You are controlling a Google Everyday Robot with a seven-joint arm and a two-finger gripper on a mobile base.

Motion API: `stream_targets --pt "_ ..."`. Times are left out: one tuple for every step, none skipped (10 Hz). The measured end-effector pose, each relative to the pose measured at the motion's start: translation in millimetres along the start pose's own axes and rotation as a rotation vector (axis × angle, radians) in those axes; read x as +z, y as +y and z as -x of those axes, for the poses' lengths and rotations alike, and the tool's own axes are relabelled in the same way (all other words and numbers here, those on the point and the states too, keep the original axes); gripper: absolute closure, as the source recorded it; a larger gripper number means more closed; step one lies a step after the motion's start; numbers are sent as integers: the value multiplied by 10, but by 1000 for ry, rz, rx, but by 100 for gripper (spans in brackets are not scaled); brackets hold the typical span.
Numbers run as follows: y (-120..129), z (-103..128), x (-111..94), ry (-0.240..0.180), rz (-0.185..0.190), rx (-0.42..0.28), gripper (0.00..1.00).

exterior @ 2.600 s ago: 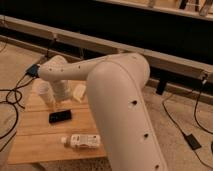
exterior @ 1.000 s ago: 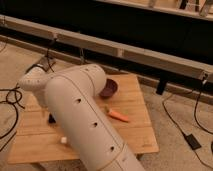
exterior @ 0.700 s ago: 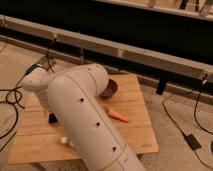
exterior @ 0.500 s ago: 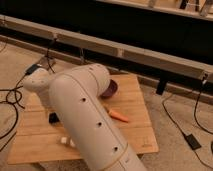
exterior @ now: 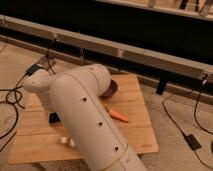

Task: Push the eraser across the table

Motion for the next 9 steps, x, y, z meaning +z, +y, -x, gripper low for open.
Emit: stream_targets --pt "-1 -9 14 5 -3 -2 20" --pt "-1 -15 36 11 -9 -5 20" --pt "-1 -13 51 13 -16 -5 20" --pt "-5 -2 62 13 -22 -5 20" --pt "-10 10 68 12 -27 -4 20" --pt "-30 35 70 10 -32 1 20" --pt "-61 61 68 8 -36 14 20" --pt "-97 85 66 7 -37 29 20" --pt "-144 106 66 7 -36 49 20"
